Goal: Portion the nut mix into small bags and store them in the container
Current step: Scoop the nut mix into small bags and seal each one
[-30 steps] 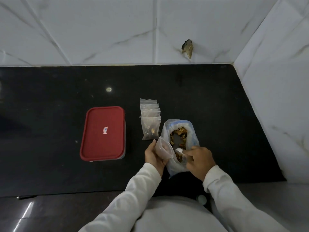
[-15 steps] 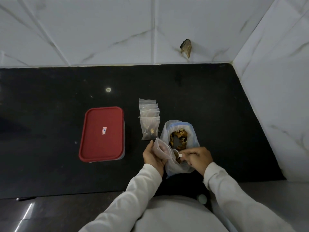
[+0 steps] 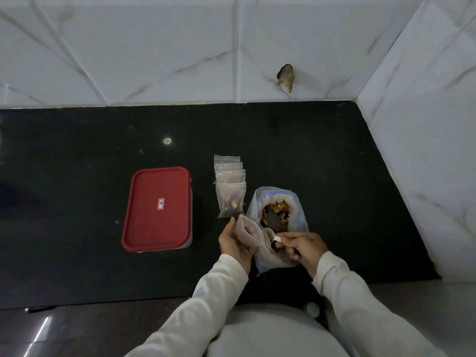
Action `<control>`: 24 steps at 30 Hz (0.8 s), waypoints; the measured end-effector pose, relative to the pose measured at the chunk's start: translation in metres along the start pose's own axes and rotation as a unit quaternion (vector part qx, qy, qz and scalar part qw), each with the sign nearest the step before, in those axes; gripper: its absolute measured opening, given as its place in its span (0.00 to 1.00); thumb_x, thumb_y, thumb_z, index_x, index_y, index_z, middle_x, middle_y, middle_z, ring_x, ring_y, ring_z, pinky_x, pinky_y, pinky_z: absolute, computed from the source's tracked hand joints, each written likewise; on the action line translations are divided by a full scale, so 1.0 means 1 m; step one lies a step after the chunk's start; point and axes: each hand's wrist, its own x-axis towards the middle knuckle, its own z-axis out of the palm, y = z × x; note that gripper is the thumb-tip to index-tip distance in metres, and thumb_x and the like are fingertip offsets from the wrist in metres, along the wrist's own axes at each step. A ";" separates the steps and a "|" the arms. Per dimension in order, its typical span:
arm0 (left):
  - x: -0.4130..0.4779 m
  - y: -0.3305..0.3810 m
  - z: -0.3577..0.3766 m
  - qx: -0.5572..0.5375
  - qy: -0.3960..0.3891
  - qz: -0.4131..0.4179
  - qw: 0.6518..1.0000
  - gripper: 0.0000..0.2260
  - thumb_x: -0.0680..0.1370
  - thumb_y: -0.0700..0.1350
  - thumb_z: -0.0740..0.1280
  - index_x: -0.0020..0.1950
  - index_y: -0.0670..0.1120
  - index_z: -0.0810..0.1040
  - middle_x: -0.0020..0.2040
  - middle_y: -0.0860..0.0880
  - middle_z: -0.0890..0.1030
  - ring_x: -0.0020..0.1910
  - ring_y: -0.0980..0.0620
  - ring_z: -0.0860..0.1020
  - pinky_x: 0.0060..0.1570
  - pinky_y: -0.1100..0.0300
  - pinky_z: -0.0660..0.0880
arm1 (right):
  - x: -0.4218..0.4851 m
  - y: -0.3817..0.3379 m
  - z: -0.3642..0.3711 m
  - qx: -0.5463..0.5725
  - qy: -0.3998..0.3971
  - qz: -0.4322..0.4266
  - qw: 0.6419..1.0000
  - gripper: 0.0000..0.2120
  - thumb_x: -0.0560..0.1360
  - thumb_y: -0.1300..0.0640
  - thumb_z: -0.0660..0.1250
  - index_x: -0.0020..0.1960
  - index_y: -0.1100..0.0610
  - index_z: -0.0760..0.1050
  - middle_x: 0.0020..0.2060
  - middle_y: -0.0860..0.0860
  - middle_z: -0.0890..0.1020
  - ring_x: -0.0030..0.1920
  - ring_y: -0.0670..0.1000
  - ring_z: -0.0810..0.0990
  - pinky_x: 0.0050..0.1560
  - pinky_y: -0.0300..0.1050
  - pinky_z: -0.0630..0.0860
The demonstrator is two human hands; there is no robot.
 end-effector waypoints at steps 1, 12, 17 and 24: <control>0.000 0.001 0.000 0.004 0.000 0.001 1.000 0.14 0.80 0.53 0.62 0.55 0.44 0.79 0.51 0.40 0.80 0.51 0.42 0.78 0.53 0.46 0.72 | 0.001 0.000 -0.002 0.005 0.001 0.001 1.000 0.09 0.76 0.69 0.64 0.53 0.65 0.81 0.36 0.57 0.82 0.29 0.46 0.68 0.31 0.37 0.65; -0.003 0.005 0.000 0.008 -0.017 0.005 1.000 0.14 0.80 0.53 0.63 0.57 0.44 0.79 0.49 0.41 0.82 0.50 0.43 0.80 0.46 0.49 0.75 | -0.009 -0.011 -0.023 0.049 0.020 -0.022 0.998 0.09 0.76 0.67 0.65 0.53 0.65 0.82 0.39 0.58 0.84 0.31 0.47 0.70 0.35 0.39 0.67; -0.007 0.009 0.004 0.040 -0.028 0.017 0.999 0.14 0.80 0.53 0.62 0.55 0.45 0.80 0.44 0.42 0.83 0.47 0.44 0.80 0.42 0.51 0.74 | -0.036 -0.031 -0.023 0.040 0.003 -0.087 0.995 0.09 0.76 0.66 0.65 0.51 0.62 0.83 0.40 0.59 0.84 0.30 0.47 0.71 0.33 0.40 0.65; -0.007 0.014 0.006 0.063 -0.022 0.011 0.998 0.15 0.79 0.55 0.63 0.56 0.46 0.80 0.50 0.41 0.81 0.50 0.42 0.79 0.44 0.49 0.76 | -0.066 -0.048 0.000 -0.005 -0.045 -0.164 0.985 0.09 0.76 0.66 0.65 0.49 0.59 0.84 0.42 0.59 0.85 0.29 0.46 0.72 0.29 0.37 0.67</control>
